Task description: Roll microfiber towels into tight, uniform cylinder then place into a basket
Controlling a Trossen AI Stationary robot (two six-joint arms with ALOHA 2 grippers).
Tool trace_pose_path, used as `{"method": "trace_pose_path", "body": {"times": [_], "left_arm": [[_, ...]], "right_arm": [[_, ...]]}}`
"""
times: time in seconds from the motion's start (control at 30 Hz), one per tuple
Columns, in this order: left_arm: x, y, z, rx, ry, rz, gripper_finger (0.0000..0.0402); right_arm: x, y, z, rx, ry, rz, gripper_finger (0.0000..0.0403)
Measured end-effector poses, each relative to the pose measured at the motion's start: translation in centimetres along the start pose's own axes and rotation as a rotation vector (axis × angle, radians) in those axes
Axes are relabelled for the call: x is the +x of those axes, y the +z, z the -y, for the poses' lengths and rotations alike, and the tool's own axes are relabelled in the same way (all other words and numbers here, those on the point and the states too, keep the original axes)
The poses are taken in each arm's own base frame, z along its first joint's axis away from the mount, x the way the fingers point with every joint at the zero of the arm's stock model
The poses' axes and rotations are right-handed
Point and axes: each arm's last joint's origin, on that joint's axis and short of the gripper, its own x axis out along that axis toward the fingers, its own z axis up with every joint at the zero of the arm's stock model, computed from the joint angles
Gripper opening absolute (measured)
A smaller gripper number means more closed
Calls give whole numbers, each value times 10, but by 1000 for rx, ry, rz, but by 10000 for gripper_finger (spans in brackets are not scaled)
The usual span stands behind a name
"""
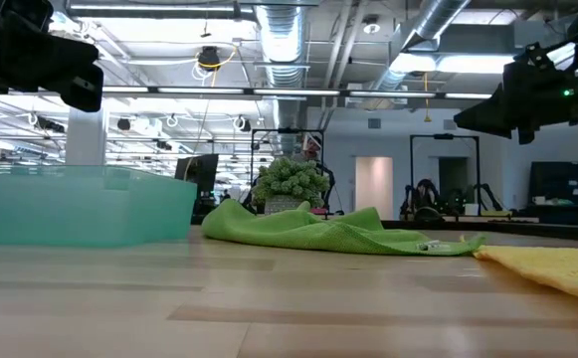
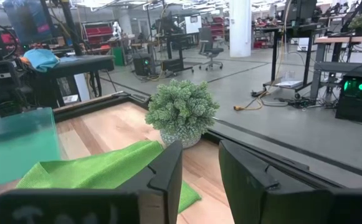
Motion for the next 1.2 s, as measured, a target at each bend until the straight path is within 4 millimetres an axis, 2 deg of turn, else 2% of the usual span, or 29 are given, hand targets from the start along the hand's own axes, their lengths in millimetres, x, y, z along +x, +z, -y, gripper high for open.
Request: {"method": "trace_pose_path", "body": {"times": [0.53, 0.73, 0.9, 1.2], "left_arm": [[0, 0, 0, 89, 10, 1, 0], [0, 0, 0, 61, 10, 1, 0], [0, 0, 0, 61, 10, 1, 0], [0, 1, 0, 7, 17, 5, 0]], "right_arm": [[0, 1, 0, 5, 1, 19, 129], [-1, 15, -2, 41, 36, 155, 132], [-6, 34, -4, 97, 132, 235, 155], [-8, 59, -22, 141, 354, 199, 206]]}}
